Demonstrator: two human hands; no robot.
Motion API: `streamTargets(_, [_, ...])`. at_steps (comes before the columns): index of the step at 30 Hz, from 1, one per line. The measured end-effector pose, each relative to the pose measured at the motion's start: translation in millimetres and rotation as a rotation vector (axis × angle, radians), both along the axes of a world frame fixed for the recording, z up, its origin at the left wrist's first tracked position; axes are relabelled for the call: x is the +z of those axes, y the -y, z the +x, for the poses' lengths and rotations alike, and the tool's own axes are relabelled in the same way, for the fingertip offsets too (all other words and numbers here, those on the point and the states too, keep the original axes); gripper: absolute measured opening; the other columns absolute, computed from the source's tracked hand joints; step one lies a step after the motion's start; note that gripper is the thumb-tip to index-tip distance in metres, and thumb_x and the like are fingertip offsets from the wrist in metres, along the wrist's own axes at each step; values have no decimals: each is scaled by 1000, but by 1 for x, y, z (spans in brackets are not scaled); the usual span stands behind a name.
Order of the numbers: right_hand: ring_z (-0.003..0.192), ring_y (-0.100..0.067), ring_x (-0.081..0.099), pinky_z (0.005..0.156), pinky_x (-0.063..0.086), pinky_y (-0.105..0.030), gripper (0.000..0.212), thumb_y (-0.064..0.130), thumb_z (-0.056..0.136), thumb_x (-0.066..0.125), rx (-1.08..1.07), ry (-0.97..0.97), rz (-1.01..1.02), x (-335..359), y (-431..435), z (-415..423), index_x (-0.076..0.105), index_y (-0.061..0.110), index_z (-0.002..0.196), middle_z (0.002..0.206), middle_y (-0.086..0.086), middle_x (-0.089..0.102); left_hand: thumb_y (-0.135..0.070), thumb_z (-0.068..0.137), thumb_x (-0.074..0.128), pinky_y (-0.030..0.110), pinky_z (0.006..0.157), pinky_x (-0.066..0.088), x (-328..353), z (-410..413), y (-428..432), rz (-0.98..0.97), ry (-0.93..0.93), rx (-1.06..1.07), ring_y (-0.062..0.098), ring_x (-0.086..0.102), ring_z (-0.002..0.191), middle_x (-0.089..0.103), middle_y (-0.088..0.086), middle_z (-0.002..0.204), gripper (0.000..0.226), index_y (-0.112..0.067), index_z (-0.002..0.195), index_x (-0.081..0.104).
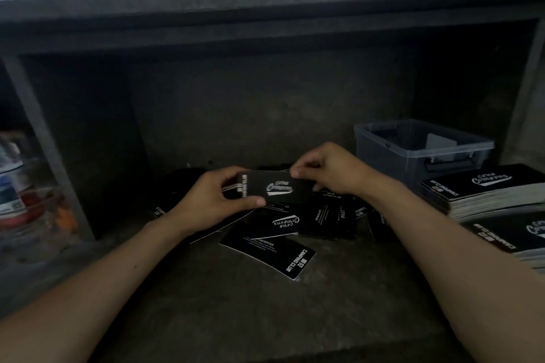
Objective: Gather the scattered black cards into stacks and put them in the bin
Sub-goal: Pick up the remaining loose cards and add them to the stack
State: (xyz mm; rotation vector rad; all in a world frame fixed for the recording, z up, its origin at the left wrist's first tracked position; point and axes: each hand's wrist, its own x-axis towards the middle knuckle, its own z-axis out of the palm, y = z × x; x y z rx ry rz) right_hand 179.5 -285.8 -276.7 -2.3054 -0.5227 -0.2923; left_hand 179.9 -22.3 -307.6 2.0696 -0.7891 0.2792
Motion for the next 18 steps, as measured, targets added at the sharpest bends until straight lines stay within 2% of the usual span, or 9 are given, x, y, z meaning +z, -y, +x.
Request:
streamTargets(3, [63, -13, 69, 58, 57, -23, 11, 23, 78, 80, -28, 52, 38, -6, -14, 2, 75, 19, 87, 78, 0, 74, -6, 83, 79, 11, 83, 51, 0, 3, 0, 9, 73, 30, -3, 69, 93, 74, -6, 103, 35, -19, 114, 70])
streamTargets(5, [71, -10, 69, 66, 55, -19, 21, 23, 69, 87, -122, 69, 56, 1, -6, 3, 73, 21, 84, 78, 3, 73, 5, 83, 76, 9, 84, 50, 1, 6, -5, -24, 38, 46, -5, 68, 93, 74, -3, 106, 42, -18, 117, 67])
streamTargets(6, [77, -8, 68, 70, 52, -17, 25, 24, 66, 89, -180, 70, -15, 5, 1, 3, 73, 24, 85, 80, 7, 72, 9, 80, 76, 10, 85, 50, 2, 7, -7, -29, 17, 58, -4, 69, 94, 74, -1, 106, 49, -20, 119, 66])
streamTargets(10, [97, -6, 58, 76, 43, -17, 41, 37, 71, 84, -180, -202, -364, 6, 17, -2, 71, 28, 110, 102, 13, 62, 11, 73, 78, 12, 86, 52, 0, 9, -9, 14, 13, 76, 1, 71, 94, 76, -3, 100, 59, -29, 115, 65])
streamTargets(13, [102, -7, 56, 85, 43, -22, 43, 51, 73, 78, -171, -292, -408, -2, 10, -3, 72, 28, 109, 105, 14, 60, 9, 75, 76, 11, 85, 51, -2, 11, -9, 16, 8, 90, 0, 71, 93, 76, -6, 100, 57, -32, 112, 65])
streamTargets(15, [94, -6, 58, 80, 45, -21, 38, 50, 69, 81, -206, -315, -422, 1, 14, -3, 75, 27, 99, 97, 14, 63, 9, 77, 74, 13, 86, 51, -2, 12, -10, 10, -15, 112, 0, 70, 93, 76, -4, 102, 56, -31, 114, 64])
streamTargets(18, [82, -7, 61, 62, 43, -19, 38, 50, 70, 81, -329, -265, -413, 8, 24, -1, 76, 20, 92, 90, 6, 69, 9, 80, 72, 14, 87, 52, -2, 11, -8, -3, -37, 110, 1, 69, 95, 75, -4, 105, 52, -31, 111, 65])
